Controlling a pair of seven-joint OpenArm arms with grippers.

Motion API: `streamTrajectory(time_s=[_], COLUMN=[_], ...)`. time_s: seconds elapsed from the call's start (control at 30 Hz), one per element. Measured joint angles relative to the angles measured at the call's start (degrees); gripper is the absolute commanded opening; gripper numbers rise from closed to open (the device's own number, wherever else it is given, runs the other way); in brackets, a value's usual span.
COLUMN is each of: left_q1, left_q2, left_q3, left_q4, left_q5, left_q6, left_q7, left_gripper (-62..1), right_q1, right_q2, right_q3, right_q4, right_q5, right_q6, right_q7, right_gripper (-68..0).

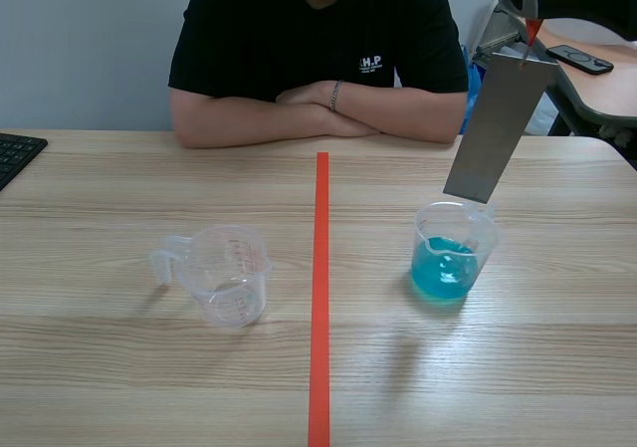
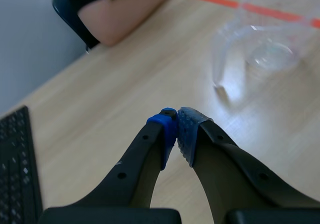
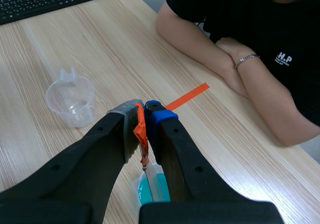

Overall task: Do the redox reaction experiment.
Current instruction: 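Raise the plate and point at it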

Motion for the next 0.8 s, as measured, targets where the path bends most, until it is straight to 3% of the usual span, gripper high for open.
streamTrajectory(time_s=[0.17,0.4,0.57,0.8], left_q1=[-14.84,-34.82,-44.78,-52.28], left_q2=[-0.74,0.61,5.22,14.08], left_q3=[6.36,27.04,37.57,46.05], left_q4=[0.0,-3.23,-9.35,-18.51], left_q5=[0.07,0.09,0.04,0.02], left_q6=[-4.61,-6.84,-6.97,-6.99], left_q7=[7.37,14.97,15.89,15.89], left_gripper=[-56.9,-56.9,-56.9,-56.9], right_q1=[0.0,0.0,0.0,0.0], right_q2=[0.0,0.0,0.0,0.0], right_q3=[0.0,0.0,0.0,0.0], right_q4=[0.0,0.0,0.0,0.0], right_q5=[0.0,0.0,0.0,0.0], right_q6=[0.0,0.0,0.0,0.0], right_q7=[-0.17,-0.17,-0.44,-0.63], right_gripper=[-66.0,-66.0,-66.1,-66.0])
